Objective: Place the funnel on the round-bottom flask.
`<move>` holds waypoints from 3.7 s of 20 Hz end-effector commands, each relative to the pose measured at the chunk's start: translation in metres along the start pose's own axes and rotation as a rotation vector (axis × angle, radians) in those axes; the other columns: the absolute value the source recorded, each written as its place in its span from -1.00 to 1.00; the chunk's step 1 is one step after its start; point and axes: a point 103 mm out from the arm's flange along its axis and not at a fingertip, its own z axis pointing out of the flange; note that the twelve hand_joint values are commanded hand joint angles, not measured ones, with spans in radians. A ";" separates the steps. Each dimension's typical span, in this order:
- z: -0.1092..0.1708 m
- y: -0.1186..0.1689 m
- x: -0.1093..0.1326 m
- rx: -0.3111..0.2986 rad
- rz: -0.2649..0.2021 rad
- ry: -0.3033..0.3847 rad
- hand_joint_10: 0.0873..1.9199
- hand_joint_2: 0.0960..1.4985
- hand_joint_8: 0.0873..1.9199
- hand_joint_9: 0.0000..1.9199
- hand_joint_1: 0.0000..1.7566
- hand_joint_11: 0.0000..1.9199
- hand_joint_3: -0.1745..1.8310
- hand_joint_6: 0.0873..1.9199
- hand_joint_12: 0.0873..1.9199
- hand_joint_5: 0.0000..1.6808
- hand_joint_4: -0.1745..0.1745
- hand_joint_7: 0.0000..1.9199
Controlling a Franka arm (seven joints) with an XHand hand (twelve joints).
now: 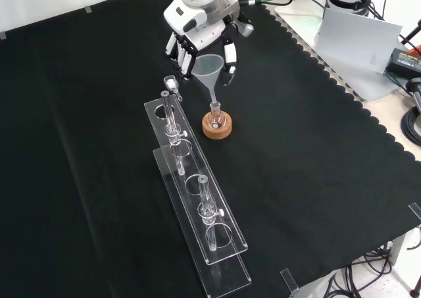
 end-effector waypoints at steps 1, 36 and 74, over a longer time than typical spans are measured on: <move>0.008 0.002 -0.002 0.013 -0.004 0.005 -0.74 -0.08 -0.71 0.40 0.26 -0.28 -0.33 -0.40 0.22 0.48 1.00 0.58; 0.053 0.013 0.025 0.072 -0.009 0.024 -0.75 -0.09 -0.73 0.40 0.26 -0.30 -0.30 -0.37 0.23 0.47 1.00 0.59; 0.053 -0.033 0.051 -0.101 0.082 0.159 -0.74 -0.37 -0.69 0.14 -0.14 -0.41 -0.23 -0.30 0.31 -0.04 0.37 0.22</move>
